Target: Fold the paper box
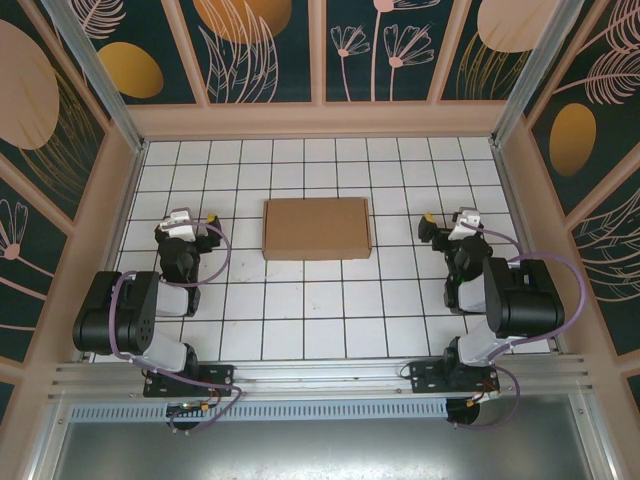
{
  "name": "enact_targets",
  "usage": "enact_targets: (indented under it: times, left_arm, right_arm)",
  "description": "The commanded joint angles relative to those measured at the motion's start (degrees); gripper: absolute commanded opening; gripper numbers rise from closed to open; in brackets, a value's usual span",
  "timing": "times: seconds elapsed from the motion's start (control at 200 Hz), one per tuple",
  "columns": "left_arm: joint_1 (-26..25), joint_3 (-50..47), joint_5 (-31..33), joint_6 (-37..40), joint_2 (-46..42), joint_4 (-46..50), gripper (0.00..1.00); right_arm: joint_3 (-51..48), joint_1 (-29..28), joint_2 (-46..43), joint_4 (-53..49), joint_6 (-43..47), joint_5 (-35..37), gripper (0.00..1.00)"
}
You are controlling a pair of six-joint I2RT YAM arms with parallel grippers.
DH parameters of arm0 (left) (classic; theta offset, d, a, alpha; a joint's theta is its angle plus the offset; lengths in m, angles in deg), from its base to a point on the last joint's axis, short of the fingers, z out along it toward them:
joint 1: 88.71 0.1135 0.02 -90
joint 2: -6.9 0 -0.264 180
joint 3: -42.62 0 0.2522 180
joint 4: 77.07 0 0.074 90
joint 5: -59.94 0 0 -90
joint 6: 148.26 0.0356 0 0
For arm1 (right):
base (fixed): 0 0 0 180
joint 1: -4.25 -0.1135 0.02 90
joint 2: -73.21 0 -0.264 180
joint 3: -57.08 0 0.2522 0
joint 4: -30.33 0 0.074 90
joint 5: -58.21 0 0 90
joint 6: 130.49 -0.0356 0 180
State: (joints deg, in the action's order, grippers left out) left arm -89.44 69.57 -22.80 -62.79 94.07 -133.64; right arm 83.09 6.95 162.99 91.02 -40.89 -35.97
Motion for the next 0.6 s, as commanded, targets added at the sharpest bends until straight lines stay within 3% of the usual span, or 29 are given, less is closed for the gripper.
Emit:
enact_targets:
  times: [0.0, 0.596]
  left_arm:
    - [0.3, 0.3, -0.8, 0.7, -0.2, -2.4, 0.99]
    - [0.3, 0.4, -0.9, 0.7, -0.2, -2.3, 0.99]
  right_arm:
    - [0.7, 0.3, -0.2, 0.4, -0.4, -0.1, 0.99]
    - [0.8, 0.6, -0.2, 0.3, -0.4, -0.4, 0.99]
